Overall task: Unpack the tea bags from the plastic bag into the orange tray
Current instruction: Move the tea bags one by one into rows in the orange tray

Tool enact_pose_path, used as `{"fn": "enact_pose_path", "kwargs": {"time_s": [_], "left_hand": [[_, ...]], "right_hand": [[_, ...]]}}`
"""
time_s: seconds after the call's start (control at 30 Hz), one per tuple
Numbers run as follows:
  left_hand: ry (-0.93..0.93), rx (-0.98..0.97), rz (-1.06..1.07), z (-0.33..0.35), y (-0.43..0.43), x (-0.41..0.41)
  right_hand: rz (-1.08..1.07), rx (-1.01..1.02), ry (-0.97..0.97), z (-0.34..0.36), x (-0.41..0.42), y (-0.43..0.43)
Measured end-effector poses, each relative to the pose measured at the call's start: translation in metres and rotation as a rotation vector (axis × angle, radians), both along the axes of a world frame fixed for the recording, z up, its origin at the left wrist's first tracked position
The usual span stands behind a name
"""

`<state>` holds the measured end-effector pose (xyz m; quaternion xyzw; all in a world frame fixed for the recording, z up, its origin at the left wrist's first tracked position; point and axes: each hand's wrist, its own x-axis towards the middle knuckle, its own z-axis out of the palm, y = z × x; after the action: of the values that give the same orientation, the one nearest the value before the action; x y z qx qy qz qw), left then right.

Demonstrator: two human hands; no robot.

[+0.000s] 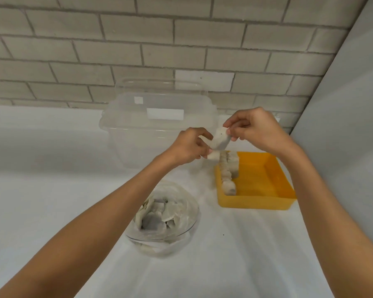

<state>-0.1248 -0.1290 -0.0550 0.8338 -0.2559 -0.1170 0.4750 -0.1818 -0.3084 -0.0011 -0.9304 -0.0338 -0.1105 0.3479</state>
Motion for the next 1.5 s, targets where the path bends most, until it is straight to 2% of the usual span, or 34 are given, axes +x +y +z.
{"fn": "enact_pose_path", "kwargs": {"time_s": [0.13, 0.33, 0.47, 0.67, 0.83, 1.07, 1.27, 1.5], "left_hand": [[-0.038, 0.043, -0.006, -0.003, -0.016, 0.003], [-0.068, 0.049, 0.029, -0.012, -0.028, 0.001], [-0.076, 0.080, 0.027, -0.018, -0.030, 0.001], [0.046, 0.003, 0.006, -0.028, -0.029, 0.001], [0.060, 0.020, 0.000, -0.030, -0.030, 0.001], [0.093, -0.049, -0.029, -0.037, -0.038, 0.002], [0.008, 0.050, -0.033, -0.041, -0.047, 0.004], [-0.009, 0.108, -0.046, -0.046, -0.060, 0.010]], "right_hand": [[-0.081, -0.036, -0.013, -0.003, 0.002, -0.032], [-0.131, -0.165, 0.091, -0.055, 0.007, -0.058], [-0.161, -0.173, 0.197, -0.091, 0.014, -0.062], [-0.203, -0.133, 0.266, -0.133, 0.034, -0.065], [-0.293, -0.128, 0.207, -0.150, 0.050, -0.062], [-0.287, -0.130, 0.188, -0.161, 0.051, -0.064], [-0.313, -0.176, 0.161, -0.160, 0.048, -0.065], [-0.296, -0.095, 0.145, -0.160, 0.044, -0.067]]}}
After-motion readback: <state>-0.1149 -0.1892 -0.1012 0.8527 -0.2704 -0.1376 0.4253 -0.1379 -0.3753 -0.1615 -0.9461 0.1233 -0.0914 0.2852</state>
